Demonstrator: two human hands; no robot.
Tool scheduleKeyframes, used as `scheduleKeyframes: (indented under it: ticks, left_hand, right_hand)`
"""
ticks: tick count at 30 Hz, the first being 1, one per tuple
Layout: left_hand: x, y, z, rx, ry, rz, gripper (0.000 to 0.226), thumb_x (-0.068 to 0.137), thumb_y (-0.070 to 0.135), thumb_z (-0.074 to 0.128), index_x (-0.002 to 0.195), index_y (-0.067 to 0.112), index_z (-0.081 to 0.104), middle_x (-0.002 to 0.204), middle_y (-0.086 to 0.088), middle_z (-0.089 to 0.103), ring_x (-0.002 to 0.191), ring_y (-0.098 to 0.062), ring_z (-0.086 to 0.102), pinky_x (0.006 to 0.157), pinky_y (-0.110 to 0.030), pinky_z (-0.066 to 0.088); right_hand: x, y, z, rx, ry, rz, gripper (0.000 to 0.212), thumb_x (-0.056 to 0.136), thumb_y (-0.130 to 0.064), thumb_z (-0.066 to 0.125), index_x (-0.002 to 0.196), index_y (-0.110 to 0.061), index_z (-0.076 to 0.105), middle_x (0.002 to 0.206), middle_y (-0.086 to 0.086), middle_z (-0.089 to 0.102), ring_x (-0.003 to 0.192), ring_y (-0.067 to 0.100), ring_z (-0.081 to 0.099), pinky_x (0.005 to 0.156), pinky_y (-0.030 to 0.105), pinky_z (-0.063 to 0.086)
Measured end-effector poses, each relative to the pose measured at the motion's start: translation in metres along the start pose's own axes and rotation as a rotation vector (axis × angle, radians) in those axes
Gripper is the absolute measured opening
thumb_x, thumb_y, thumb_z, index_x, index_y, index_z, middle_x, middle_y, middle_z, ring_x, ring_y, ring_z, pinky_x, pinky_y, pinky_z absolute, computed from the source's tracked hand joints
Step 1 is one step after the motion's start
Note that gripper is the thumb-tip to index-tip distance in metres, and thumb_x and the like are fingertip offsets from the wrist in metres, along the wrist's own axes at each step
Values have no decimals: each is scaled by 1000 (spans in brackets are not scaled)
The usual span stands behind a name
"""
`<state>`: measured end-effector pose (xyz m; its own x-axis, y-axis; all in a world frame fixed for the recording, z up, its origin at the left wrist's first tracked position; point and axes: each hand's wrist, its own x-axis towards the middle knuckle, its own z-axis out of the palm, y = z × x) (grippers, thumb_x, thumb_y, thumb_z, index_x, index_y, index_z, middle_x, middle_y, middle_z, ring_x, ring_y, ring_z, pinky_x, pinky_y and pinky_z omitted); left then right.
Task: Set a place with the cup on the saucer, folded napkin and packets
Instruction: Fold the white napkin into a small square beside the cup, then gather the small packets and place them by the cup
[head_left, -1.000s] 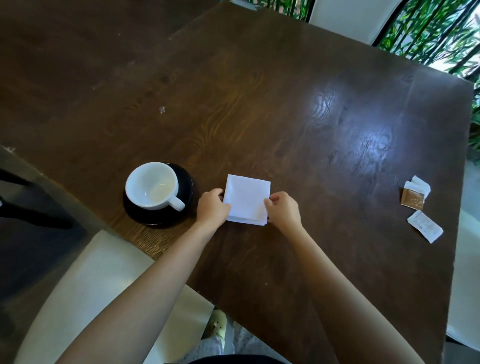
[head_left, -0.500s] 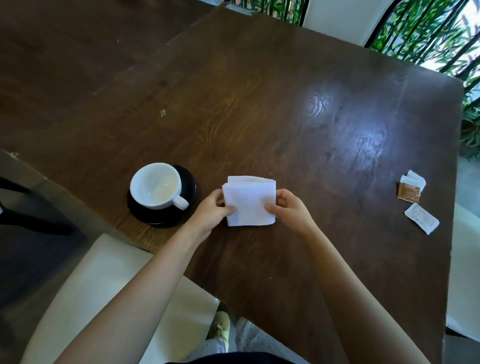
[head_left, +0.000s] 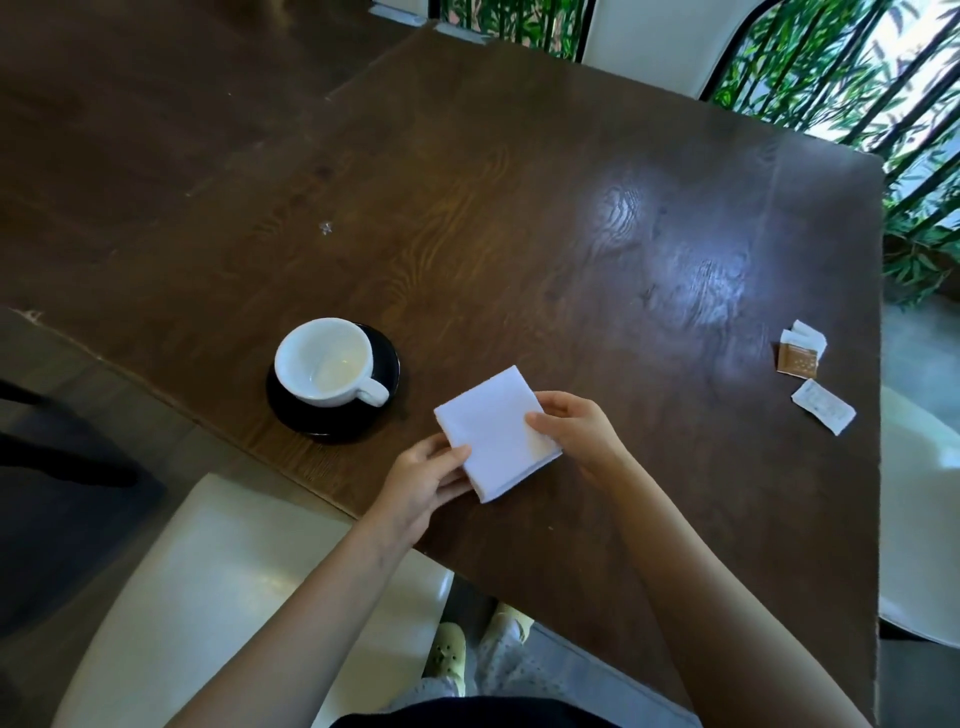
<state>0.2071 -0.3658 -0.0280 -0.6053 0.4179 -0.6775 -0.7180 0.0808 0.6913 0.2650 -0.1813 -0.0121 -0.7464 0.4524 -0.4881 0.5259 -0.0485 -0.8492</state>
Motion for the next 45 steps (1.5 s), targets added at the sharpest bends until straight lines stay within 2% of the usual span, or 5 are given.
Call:
scheduleKeyframes:
  ticks: [9,12,28,36,45]
  left_hand:
    - [-21,-20,-2,-339,60,-147,19,88,-1,57,106,5,58,107,-14,67,100,-29,63,81,-43,54]
    - [-25,-16,0,-265,81,-204,19,90,2,56,108,2,56,110,-18,64,103,-32,61,87,-46,52]
    - [-23,3,7,510,-31,-317,21,88,20,62,98,1,63,88,-14,71,74,-23,72,62,-30,59]
    - [-18,44,39,1069,-83,-9,26,90,30,55,104,9,62,83,-6,68,71,-17,67,55,-26,56]
    - [28,80,178,1367,-208,272,26,88,34,55,88,11,69,88,-7,74,82,-23,71,74,-34,58]
  right_hand:
    - [12,-5,37,-342,120,-101,24,81,-12,58,100,-19,72,92,-3,67,85,12,59,68,24,45]
    - [15,-1,43,-472,128,-107,28,83,-12,52,102,-17,71,103,2,70,88,13,56,70,26,41]
    - [10,9,30,-660,215,-103,26,86,-9,54,107,-15,67,116,9,61,108,24,54,79,29,41]
    - [2,-3,-27,-603,136,-23,28,83,-10,60,111,-9,66,116,11,67,111,26,59,91,30,46]
    - [2,6,-162,-646,238,53,23,84,-14,62,105,-9,68,115,12,68,110,27,60,92,29,45]
